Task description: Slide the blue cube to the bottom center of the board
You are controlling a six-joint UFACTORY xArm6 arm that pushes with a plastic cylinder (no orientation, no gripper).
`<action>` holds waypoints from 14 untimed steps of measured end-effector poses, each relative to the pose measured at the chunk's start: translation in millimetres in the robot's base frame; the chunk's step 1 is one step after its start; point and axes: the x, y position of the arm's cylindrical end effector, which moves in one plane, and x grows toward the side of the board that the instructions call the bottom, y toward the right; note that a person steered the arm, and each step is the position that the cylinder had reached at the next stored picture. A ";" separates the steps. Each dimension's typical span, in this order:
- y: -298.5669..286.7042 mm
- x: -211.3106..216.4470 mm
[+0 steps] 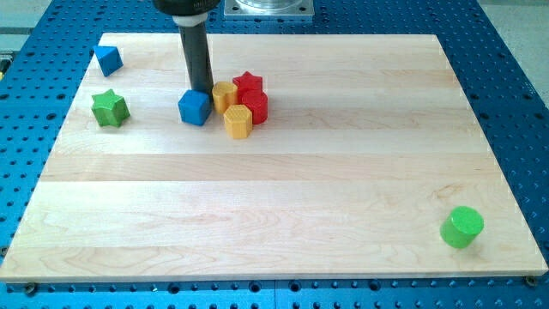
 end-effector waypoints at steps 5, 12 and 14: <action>-129.4 99.6; -63.6 159.4; 40.4 165.8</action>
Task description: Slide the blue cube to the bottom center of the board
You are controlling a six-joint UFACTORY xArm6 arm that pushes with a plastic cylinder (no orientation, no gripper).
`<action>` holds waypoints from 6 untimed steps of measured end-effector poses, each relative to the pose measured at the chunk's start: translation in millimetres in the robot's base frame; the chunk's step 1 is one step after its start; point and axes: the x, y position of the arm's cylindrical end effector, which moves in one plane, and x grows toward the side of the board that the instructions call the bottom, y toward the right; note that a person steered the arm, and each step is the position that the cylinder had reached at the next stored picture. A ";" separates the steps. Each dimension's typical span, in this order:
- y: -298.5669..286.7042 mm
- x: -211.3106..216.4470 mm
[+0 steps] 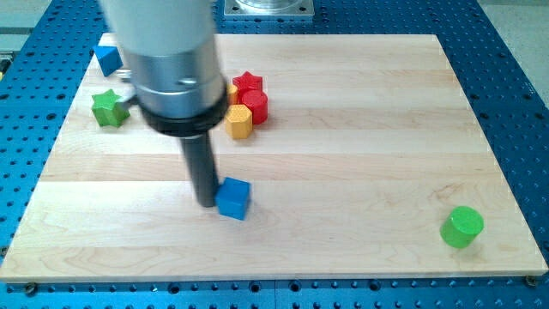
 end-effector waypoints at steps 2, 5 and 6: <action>21.5 -42.7; 71.9 -16.7; 64.6 13.8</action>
